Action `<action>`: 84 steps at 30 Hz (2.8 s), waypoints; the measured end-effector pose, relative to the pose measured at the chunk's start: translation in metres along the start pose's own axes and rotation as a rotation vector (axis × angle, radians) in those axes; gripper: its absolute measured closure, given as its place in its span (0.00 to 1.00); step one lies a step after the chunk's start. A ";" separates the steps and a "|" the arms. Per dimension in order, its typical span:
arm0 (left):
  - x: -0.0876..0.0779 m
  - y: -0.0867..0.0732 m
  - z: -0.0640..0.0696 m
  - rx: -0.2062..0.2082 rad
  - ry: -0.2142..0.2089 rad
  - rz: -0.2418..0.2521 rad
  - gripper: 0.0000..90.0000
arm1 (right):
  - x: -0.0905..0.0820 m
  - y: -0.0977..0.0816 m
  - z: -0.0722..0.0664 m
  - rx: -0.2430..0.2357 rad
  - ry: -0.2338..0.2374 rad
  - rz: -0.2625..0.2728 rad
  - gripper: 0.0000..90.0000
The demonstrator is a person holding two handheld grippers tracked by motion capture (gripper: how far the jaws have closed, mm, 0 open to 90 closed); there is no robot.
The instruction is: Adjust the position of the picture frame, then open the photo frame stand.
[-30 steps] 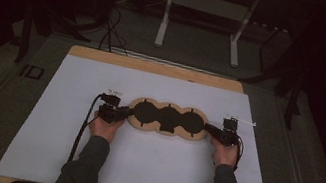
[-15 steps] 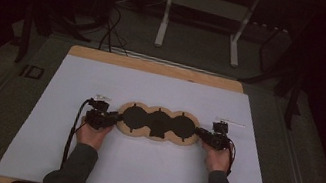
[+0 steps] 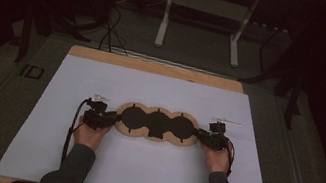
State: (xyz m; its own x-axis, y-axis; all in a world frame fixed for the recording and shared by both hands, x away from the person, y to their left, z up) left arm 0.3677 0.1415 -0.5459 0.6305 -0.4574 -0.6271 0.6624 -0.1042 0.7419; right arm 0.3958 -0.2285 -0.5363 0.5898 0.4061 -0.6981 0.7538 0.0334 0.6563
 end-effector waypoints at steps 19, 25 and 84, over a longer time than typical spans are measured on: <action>-0.030 -0.017 0.010 0.210 0.077 -0.004 0.67 | -0.022 -0.016 -0.016 -0.277 -0.109 0.008 0.68; -0.032 -0.019 0.017 0.253 0.076 -0.017 0.67 | -0.031 -0.018 -0.015 -0.323 -0.120 -0.013 0.66; -0.007 -0.035 0.100 0.546 -0.018 -0.072 0.97 | -0.035 -0.035 -0.016 -0.299 -0.103 0.111 1.00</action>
State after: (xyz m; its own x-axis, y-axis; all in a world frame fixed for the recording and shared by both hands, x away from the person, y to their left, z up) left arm 0.3000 0.0600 -0.5436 0.5813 -0.4464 -0.6803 0.3943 -0.5768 0.7154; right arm 0.3442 -0.2294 -0.5305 0.7014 0.3281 -0.6328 0.5737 0.2671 0.7743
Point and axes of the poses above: each handheld gripper's, and its own axes: x roughly forward along the jaws, y roughly out of its top, z roughly to its right, the point moved 3 cm from there along x, roughly forward along the jaws, and after that the axes turned 4 degrees about x, right-handed, at the moved point
